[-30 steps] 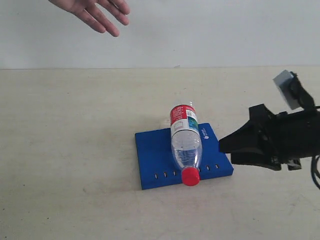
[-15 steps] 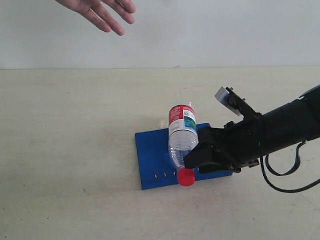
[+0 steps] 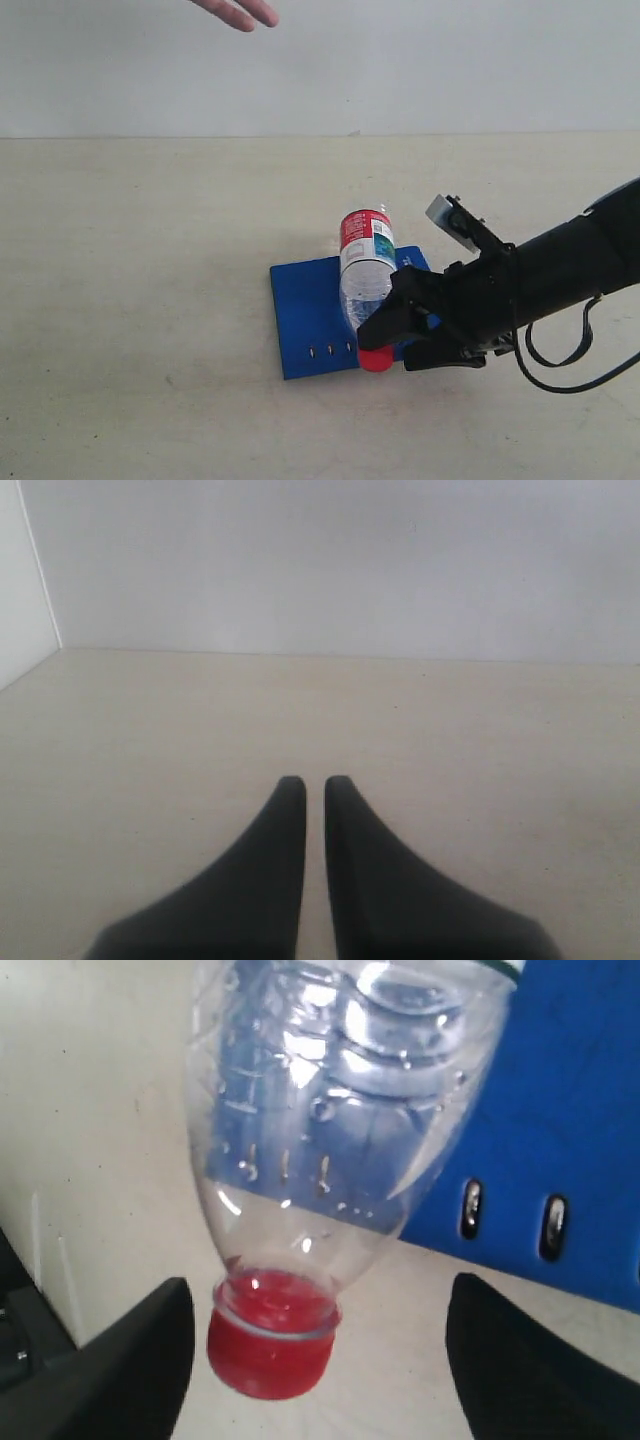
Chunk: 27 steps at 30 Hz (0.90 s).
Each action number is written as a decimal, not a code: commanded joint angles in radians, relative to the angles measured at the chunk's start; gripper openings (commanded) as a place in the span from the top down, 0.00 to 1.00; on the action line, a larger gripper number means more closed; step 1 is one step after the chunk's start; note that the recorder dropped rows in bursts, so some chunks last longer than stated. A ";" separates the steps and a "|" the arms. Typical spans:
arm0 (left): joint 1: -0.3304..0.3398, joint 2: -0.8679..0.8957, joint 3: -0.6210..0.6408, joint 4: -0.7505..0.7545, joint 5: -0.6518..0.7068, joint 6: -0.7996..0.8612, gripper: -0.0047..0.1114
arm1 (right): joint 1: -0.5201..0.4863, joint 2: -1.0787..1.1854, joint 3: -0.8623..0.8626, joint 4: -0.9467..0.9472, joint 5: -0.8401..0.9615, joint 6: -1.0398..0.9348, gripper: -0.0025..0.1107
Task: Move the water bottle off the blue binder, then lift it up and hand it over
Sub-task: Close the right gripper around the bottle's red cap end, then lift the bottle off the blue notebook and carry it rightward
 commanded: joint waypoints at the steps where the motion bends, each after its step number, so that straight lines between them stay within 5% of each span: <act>1: 0.002 -0.004 0.004 -0.002 -0.004 0.003 0.90 | 0.003 0.025 -0.004 0.067 0.014 -0.010 0.41; 15: 0.002 -0.004 0.004 -0.002 -0.004 0.003 0.90 | 0.003 0.105 -0.004 0.218 0.101 -0.083 0.41; 17: 0.002 -0.004 0.004 -0.002 -0.004 0.003 0.90 | 0.003 0.110 -0.004 0.222 0.108 -0.083 0.44; 20: 0.002 -0.004 0.004 -0.002 -0.004 0.003 0.90 | 0.003 0.110 -0.004 0.224 0.141 -0.083 0.62; 27: 0.002 -0.004 0.004 -0.002 -0.004 0.003 0.90 | 0.001 0.110 -0.004 0.224 0.173 -0.098 0.64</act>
